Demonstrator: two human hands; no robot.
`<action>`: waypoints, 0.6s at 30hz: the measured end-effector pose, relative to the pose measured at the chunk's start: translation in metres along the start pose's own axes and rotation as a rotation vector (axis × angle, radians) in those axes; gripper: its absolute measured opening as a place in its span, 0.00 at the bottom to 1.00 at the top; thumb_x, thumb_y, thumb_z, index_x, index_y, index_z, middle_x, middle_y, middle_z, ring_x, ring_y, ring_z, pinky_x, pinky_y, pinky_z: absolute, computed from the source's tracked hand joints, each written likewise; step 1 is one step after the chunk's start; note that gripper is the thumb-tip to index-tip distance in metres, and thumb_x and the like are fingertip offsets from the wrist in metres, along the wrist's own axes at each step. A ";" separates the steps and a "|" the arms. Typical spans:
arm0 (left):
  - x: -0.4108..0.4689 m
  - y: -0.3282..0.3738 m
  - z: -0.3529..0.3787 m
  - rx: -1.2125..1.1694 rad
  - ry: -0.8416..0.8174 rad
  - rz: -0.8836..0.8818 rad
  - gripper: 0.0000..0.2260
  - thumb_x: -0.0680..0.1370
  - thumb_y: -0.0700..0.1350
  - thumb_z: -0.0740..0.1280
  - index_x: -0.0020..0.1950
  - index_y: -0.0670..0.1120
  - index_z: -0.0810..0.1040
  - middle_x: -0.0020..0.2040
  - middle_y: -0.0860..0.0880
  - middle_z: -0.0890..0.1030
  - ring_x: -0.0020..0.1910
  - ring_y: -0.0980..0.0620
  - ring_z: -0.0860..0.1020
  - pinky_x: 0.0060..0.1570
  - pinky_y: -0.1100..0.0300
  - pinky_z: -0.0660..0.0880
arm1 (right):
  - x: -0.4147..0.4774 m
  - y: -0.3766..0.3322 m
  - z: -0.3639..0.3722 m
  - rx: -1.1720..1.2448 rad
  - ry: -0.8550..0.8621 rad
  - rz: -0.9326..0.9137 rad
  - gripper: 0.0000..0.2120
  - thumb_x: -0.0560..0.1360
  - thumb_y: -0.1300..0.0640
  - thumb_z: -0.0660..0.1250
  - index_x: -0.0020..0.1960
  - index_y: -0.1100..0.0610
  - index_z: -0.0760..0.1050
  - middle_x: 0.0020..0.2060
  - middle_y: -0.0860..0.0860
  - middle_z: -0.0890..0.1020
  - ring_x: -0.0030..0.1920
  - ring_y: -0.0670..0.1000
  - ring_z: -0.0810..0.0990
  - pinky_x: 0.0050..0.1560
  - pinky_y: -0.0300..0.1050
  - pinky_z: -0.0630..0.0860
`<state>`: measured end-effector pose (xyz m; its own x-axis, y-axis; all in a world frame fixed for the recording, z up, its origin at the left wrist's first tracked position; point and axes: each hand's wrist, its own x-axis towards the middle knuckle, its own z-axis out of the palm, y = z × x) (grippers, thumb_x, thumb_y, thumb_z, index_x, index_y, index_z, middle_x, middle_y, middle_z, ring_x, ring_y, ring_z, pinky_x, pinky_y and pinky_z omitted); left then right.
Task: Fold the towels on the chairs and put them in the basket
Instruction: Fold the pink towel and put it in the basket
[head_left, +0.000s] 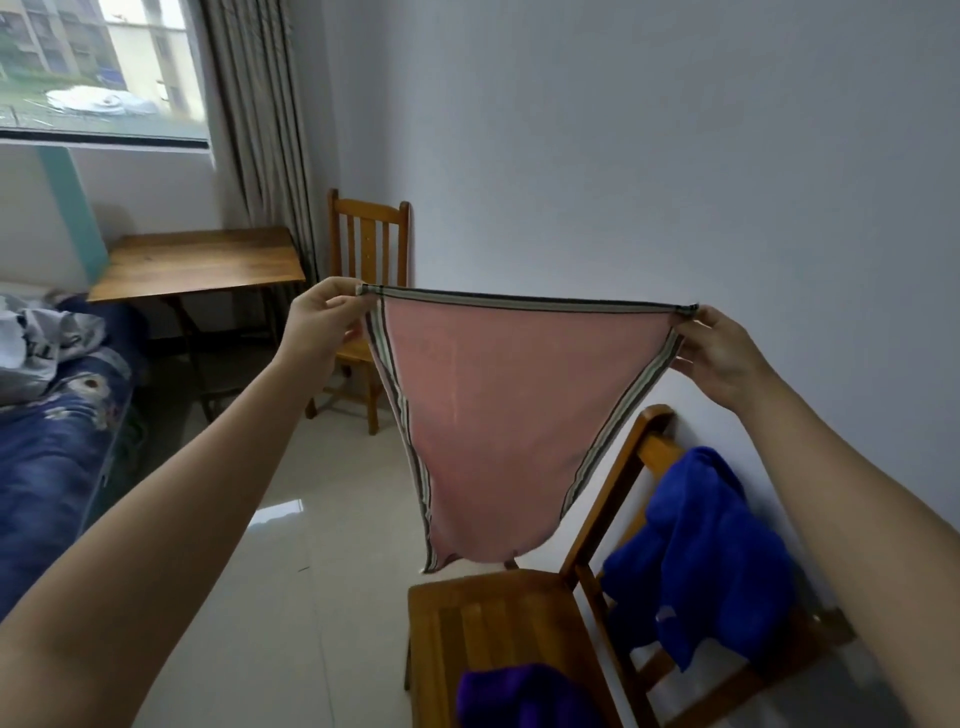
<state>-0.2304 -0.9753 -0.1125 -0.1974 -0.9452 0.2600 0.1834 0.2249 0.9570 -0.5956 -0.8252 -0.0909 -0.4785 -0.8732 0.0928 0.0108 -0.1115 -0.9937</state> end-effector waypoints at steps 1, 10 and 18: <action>-0.015 -0.002 0.002 0.007 -0.005 -0.012 0.09 0.75 0.38 0.68 0.38 0.50 0.78 0.31 0.55 0.82 0.30 0.60 0.78 0.31 0.68 0.75 | -0.011 0.002 -0.008 -0.022 -0.014 0.012 0.08 0.77 0.64 0.62 0.42 0.53 0.72 0.35 0.50 0.78 0.35 0.49 0.78 0.39 0.43 0.77; -0.151 -0.030 0.010 0.038 0.052 -0.110 0.08 0.74 0.35 0.67 0.39 0.47 0.77 0.29 0.55 0.81 0.29 0.60 0.78 0.30 0.68 0.74 | -0.089 0.040 -0.057 -0.113 -0.113 0.115 0.11 0.78 0.66 0.60 0.40 0.53 0.71 0.25 0.43 0.79 0.28 0.44 0.76 0.31 0.37 0.75; -0.248 -0.099 0.012 0.103 0.146 -0.375 0.06 0.74 0.35 0.67 0.40 0.45 0.77 0.33 0.47 0.76 0.32 0.52 0.73 0.36 0.60 0.71 | -0.159 0.124 -0.081 -0.152 -0.108 0.343 0.04 0.77 0.62 0.63 0.45 0.55 0.74 0.35 0.52 0.80 0.35 0.50 0.77 0.35 0.44 0.74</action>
<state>-0.2109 -0.7598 -0.2701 -0.0926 -0.9881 -0.1229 0.0258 -0.1257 0.9917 -0.5891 -0.6620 -0.2342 -0.3743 -0.8934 -0.2486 0.0203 0.2601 -0.9654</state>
